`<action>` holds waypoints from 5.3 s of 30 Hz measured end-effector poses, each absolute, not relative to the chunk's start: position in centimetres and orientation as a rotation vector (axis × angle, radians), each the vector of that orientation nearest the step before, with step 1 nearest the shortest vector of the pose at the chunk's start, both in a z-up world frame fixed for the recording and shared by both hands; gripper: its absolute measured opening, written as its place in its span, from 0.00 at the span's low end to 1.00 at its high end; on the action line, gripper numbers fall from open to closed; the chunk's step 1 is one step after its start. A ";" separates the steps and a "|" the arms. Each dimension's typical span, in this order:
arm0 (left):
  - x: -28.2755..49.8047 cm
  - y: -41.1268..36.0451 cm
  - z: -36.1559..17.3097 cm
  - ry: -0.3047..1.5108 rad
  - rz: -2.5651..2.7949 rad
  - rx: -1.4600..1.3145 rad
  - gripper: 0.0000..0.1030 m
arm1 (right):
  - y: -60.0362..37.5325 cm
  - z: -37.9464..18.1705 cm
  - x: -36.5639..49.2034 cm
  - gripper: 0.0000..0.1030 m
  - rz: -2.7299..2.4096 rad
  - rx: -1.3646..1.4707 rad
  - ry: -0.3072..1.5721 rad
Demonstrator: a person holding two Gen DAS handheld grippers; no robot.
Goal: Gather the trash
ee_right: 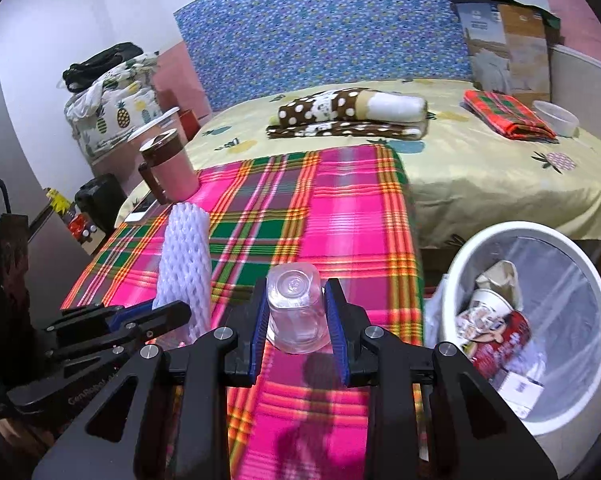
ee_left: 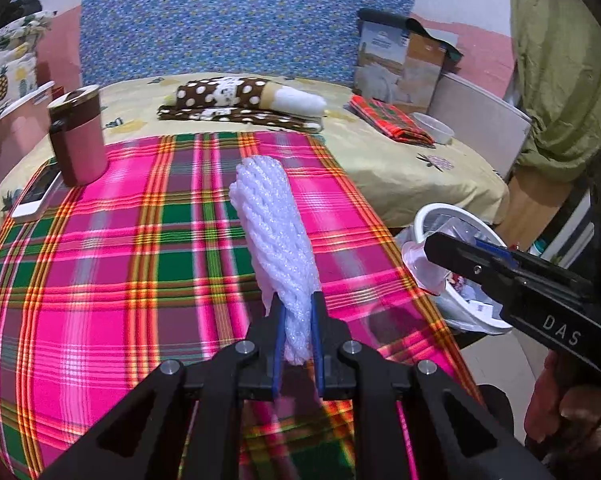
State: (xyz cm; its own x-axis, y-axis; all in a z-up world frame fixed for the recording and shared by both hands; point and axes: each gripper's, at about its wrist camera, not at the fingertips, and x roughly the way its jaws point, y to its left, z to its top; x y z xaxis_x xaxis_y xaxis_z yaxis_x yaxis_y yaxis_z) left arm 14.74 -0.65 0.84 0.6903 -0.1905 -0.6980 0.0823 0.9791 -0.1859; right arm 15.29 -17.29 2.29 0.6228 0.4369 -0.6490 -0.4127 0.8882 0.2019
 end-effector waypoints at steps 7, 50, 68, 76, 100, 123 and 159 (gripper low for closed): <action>15.3 -3.4 1.2 0.795 -0.205 -0.118 0.12 | -19.3 2.4 15.2 0.29 0.447 0.051 0.741; 21.7 -19.9 -1.5 0.891 -0.565 -0.004 0.13 | -33.6 -1.7 17.0 0.30 0.136 0.199 0.830; 21.5 -19.7 -1.0 0.864 -0.584 -0.036 0.39 | -33.9 -1.6 16.8 0.40 0.121 0.176 0.840; 20.4 -17.9 -0.5 0.851 -0.550 -0.054 0.40 | -33.1 -0.5 16.0 0.42 0.130 0.160 0.806; 13.0 -11.4 2.1 0.746 -0.372 -0.051 0.41 | -28.0 2.1 9.8 0.46 0.228 0.112 0.722; 10.1 -9.6 2.3 0.731 -0.337 -0.061 0.41 | -26.1 2.3 7.2 0.46 0.242 0.081 0.711; 9.8 -9.3 2.3 0.738 -0.326 -0.057 0.42 | -25.7 2.1 6.9 0.46 0.243 0.080 0.715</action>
